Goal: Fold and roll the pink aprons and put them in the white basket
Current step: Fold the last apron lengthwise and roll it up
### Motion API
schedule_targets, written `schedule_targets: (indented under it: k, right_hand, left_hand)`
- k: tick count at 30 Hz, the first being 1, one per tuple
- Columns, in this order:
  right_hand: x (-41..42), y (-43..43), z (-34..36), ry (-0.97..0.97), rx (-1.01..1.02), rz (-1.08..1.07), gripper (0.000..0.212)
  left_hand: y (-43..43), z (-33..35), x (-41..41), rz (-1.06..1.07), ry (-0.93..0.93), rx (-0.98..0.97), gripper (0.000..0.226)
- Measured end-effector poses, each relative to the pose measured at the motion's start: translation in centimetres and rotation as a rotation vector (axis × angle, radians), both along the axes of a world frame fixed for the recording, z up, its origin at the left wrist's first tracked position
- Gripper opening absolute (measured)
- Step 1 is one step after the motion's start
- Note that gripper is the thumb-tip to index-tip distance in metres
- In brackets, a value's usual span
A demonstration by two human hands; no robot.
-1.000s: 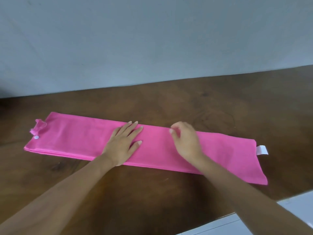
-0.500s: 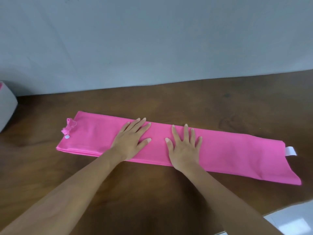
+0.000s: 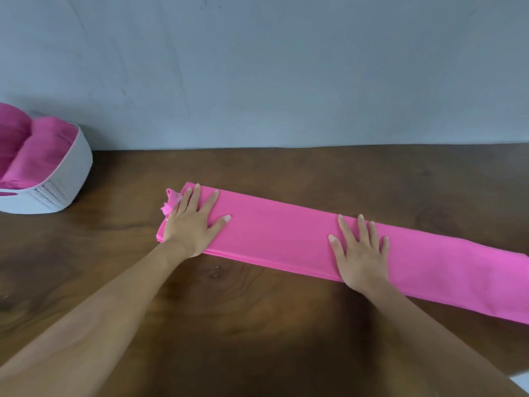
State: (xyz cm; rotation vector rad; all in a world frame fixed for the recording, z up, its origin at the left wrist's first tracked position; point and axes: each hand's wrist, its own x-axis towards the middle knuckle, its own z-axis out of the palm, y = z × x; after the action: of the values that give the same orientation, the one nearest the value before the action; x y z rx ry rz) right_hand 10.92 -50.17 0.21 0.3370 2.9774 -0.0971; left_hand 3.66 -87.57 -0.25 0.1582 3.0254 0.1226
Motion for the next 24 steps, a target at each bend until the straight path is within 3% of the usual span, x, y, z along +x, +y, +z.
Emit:
schedule_targets:
  k: [10,15,19,24]
  right_hand:
    - [-0.1,-0.3,-0.1,0.021,0.000,0.005,0.071]
    - [-0.1,-0.4,-0.6,0.041,0.000,0.001,0.075]
    - [0.1,-0.4,-0.6,0.059,-0.023,-0.005,0.076]
    - [-0.1,-0.3,-0.2,0.072,-0.100,-0.018,0.068]
  left_hand:
    - [-0.1,-0.1,0.2,0.149,0.074,0.036,0.095]
    - [3.3,1.0,0.5,-0.048,0.132,0.002,0.081]
    - [10.6,2.1,1.4,-0.228,0.109,0.134,0.069]
    - [19.4,2.0,2.0,-0.306,0.021,0.326,0.062]
